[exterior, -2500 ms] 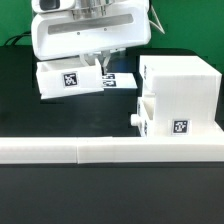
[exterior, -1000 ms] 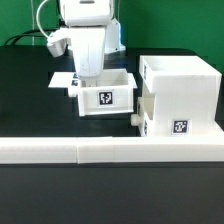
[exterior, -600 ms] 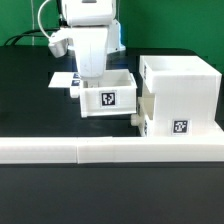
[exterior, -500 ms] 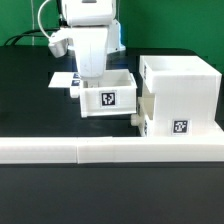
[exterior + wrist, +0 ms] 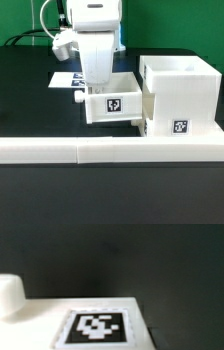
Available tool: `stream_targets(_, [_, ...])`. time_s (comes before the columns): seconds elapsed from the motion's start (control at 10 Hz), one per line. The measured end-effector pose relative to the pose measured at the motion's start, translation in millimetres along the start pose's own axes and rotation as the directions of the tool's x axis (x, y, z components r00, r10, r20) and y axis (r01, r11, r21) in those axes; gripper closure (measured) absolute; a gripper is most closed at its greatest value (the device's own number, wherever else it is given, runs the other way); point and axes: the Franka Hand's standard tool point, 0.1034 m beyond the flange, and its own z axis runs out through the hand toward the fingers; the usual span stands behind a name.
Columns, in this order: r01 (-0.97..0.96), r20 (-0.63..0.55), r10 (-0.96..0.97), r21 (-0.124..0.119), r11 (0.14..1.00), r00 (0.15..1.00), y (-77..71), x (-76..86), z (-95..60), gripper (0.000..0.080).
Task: Assemble drawer
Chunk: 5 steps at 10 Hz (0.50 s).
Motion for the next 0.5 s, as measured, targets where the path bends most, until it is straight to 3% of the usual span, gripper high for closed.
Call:
stream_targets(0.3, [0.014, -0.004, -0.014, -0.017, 1.0, 1.0, 4.8, 8.6, -3.3, 0.0754])
stream_targets(0.5, [0.011, -0.004, -0.011, -0.015, 1.0, 1.0, 4.3, 8.2, -2.4, 0.0754])
